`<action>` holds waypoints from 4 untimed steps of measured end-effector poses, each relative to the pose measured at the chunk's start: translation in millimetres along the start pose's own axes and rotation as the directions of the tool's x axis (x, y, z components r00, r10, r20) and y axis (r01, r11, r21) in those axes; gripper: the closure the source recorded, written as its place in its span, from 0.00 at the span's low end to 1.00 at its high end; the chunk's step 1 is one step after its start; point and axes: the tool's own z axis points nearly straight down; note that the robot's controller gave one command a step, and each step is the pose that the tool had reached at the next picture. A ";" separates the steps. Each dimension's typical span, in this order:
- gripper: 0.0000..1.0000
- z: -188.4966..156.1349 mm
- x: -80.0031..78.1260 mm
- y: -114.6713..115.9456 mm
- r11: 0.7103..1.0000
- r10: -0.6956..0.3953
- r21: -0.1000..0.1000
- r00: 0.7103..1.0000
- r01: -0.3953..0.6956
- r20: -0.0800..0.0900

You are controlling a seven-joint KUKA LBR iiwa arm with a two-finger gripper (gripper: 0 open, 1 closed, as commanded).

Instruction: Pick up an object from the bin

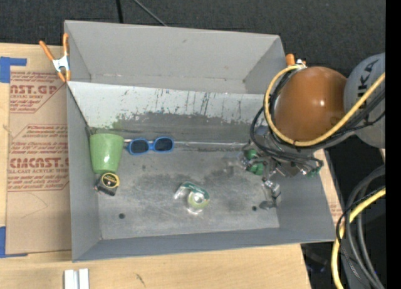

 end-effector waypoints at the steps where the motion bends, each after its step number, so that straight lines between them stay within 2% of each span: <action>1: 0.00 -22.5 2.2 -95.8 0.964 0.265 0.006 0.964 -0.265 0.005; 2: 0.00 79.1 -7.7 -103.9 0.967 0.256 -0.003 0.967 -0.256 -0.003; 3: 0.00 84.3 9.0 -128.1 0.993 0.119 -0.011 0.993 -0.119 0.005; 4: 1.00 84.4 11.7 -131.5 0.993 0.117 -0.001 0.993 -0.117 0.004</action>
Offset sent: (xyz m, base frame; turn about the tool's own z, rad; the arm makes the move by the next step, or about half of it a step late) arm 0.0580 -0.0738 0.0215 0.2650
